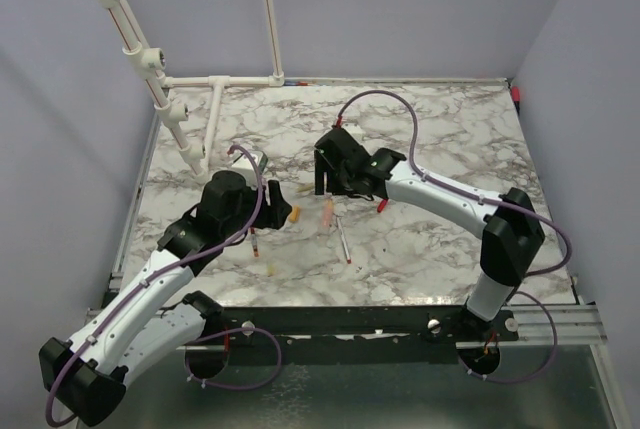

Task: Insert the pens into the pen caps

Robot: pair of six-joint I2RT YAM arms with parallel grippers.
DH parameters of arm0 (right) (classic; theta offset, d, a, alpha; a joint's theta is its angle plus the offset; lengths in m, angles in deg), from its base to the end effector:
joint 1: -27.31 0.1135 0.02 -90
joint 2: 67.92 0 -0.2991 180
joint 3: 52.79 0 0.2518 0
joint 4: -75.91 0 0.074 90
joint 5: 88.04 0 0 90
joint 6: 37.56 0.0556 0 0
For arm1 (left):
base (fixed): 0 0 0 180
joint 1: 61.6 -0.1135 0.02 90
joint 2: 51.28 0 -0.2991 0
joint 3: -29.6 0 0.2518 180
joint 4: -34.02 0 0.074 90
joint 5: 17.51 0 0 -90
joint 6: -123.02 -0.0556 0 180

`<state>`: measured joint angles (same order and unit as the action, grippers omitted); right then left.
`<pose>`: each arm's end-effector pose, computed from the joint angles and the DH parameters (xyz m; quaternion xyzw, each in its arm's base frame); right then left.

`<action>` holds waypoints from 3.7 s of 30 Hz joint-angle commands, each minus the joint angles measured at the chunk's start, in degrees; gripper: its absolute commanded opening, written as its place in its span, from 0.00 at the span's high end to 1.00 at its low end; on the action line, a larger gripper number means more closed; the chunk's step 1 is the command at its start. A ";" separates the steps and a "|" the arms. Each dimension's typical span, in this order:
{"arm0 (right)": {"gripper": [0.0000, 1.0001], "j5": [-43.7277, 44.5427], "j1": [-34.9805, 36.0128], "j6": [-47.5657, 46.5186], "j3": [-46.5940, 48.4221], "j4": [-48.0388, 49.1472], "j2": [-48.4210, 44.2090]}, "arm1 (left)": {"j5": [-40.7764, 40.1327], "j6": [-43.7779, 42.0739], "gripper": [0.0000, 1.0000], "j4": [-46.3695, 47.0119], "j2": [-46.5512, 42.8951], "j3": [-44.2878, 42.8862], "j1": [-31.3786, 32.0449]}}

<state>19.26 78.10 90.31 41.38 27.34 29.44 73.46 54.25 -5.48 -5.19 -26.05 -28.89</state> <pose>0.2583 0.2905 0.2963 -0.0561 0.9337 0.1246 0.3309 0.1452 -0.0944 0.3061 0.0908 0.8610 -0.2335 0.4427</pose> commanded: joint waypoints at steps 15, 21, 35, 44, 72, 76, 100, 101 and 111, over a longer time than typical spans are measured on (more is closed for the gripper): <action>0.39 5.03 -3.50 28.48 14.67 -1.94 21.21 | 4.48 -2.75 0.35 3.28 -3.71 1.48 0.08; 0.43 4.77 -4.67 31.40 15.13 -1.39 24.59 | 4.84 -2.65 0.35 3.52 -4.24 1.69 0.15; 0.48 5.33 -6.04 32.63 20.04 -3.08 31.44 | 4.92 -2.71 0.34 3.57 -4.78 1.71 0.37; 0.59 4.93 -6.23 30.57 19.17 -3.71 32.72 | 5.13 -2.77 0.34 3.66 -4.47 1.75 0.34; 1.00 3.72 -6.33 3.80 11.52 5.75 26.04 | 4.99 -2.66 0.34 3.72 -3.19 1.75 0.34; 1.00 1.94 -6.31 1.78 10.99 9.68 22.34 | 5.49 -2.78 0.34 3.79 -3.04 1.63 0.29; 0.99 -20.09 -6.31 -7.32 -15.82 30.60 -15.28 | 21.10 3.33 0.33 9.04 -1.18 -2.49 0.37; 0.99 -21.85 -6.31 -7.27 -16.74 30.91 -16.47 | 22.66 4.14 0.33 10.03 -1.12 -2.47 0.34; 0.99 -35.17 -6.32 -5.21 -22.63 35.60 -29.06 | 32.64 11.87 0.32 20.67 0.10 -0.99 0.32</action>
<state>-7.89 71.93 84.43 20.04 58.53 4.32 99.61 61.55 8.03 -5.63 -26.90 -28.85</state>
